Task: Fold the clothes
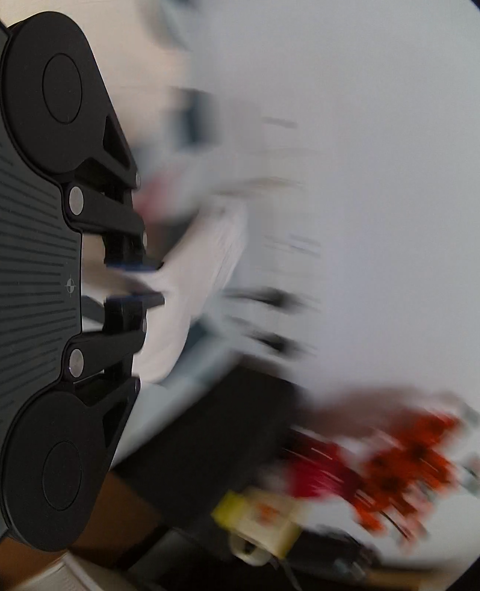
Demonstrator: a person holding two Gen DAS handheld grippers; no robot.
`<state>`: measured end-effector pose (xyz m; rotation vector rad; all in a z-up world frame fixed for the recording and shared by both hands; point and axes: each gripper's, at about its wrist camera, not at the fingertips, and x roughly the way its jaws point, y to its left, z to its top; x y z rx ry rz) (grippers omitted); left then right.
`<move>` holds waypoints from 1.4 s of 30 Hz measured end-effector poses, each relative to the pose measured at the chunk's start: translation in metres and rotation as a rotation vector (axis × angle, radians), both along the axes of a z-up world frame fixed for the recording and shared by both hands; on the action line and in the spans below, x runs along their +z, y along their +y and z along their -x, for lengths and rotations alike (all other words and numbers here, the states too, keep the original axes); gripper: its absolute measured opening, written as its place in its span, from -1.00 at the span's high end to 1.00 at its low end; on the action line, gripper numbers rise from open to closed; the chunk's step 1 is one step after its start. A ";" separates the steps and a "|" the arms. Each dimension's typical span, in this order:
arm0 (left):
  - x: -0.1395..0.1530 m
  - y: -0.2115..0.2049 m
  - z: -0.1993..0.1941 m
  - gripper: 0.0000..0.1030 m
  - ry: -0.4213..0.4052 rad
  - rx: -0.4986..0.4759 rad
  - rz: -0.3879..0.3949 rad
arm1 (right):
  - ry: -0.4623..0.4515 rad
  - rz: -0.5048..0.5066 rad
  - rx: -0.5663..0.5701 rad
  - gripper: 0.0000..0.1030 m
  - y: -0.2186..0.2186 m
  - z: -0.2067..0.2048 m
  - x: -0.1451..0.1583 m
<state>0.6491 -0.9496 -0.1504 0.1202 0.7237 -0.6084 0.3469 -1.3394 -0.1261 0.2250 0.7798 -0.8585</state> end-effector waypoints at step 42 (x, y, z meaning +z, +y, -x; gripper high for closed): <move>-0.036 -0.043 -0.025 -0.12 0.189 -0.344 -0.132 | -0.026 -0.074 0.422 -0.32 0.061 -0.190 -0.058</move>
